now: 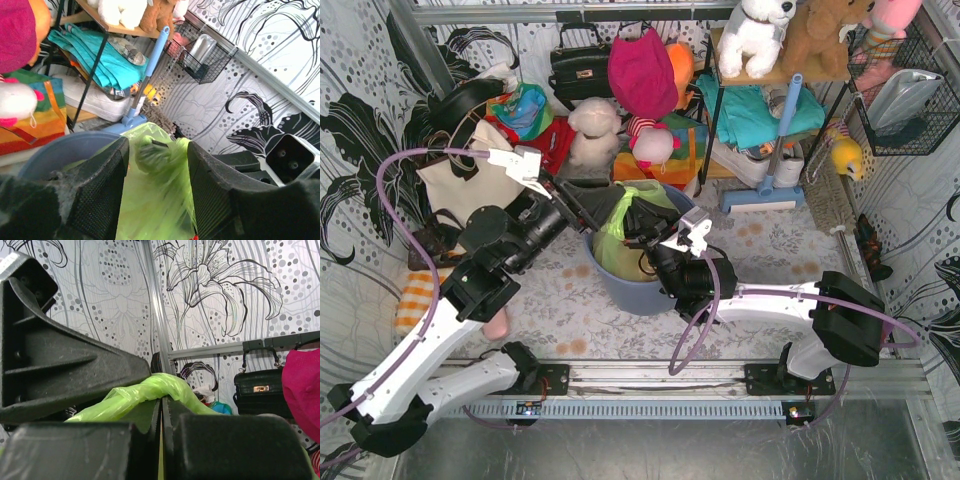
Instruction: Tie the trash bag
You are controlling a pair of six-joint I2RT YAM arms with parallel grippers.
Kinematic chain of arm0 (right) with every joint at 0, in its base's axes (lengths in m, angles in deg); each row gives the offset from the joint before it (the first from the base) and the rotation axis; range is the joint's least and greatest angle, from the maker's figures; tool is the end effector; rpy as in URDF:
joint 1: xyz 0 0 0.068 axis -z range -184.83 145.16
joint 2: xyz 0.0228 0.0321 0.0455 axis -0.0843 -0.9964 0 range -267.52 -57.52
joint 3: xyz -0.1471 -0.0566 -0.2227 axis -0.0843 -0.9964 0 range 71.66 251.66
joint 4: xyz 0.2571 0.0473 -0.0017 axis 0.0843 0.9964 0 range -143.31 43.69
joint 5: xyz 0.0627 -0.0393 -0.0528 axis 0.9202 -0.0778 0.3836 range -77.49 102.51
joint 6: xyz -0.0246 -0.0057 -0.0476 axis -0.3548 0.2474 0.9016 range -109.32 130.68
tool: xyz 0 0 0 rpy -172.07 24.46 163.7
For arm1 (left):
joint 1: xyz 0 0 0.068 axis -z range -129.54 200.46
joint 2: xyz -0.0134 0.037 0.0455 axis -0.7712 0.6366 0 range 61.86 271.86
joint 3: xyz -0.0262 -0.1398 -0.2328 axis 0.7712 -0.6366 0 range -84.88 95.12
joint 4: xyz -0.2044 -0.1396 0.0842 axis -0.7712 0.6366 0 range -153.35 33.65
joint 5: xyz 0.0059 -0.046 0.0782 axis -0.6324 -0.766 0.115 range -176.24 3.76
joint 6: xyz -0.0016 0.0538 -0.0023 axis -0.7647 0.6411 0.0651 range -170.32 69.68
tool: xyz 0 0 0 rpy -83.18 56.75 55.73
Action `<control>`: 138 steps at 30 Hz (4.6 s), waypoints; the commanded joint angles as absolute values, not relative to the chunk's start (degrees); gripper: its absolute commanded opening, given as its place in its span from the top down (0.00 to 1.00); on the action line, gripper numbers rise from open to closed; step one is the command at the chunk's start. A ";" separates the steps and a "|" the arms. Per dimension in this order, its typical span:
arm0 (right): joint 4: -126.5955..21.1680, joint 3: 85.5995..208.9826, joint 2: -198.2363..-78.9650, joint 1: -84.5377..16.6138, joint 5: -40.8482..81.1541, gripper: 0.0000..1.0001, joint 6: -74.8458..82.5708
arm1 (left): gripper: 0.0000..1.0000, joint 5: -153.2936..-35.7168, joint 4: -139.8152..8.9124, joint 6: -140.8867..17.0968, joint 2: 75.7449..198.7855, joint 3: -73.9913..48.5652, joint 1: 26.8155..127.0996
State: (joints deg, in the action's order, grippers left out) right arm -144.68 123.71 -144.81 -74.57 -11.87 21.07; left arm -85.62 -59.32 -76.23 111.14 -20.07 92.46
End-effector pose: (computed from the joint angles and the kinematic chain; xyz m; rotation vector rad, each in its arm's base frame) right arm 0.1182 0.2777 0.3732 -0.0603 0.7346 0.8647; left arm 0.1304 -0.1169 0.4589 0.1921 1.4277 -0.9786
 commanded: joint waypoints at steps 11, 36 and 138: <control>-150.43 126.24 -143.37 -74.51 -10.87 1.00 24.45 | 0.41 -104.10 -76.30 -93.45 108.34 -30.61 92.21; -150.43 126.50 -143.64 -74.46 -9.49 1.00 24.71 | 0.37 -103.52 -58.72 -83.52 106.85 -22.52 91.22; -104.82 119.34 -120.95 -74.46 -5.33 0.59 -21.40 | 1.00 -105.24 -73.83 -93.15 117.50 -17.47 81.86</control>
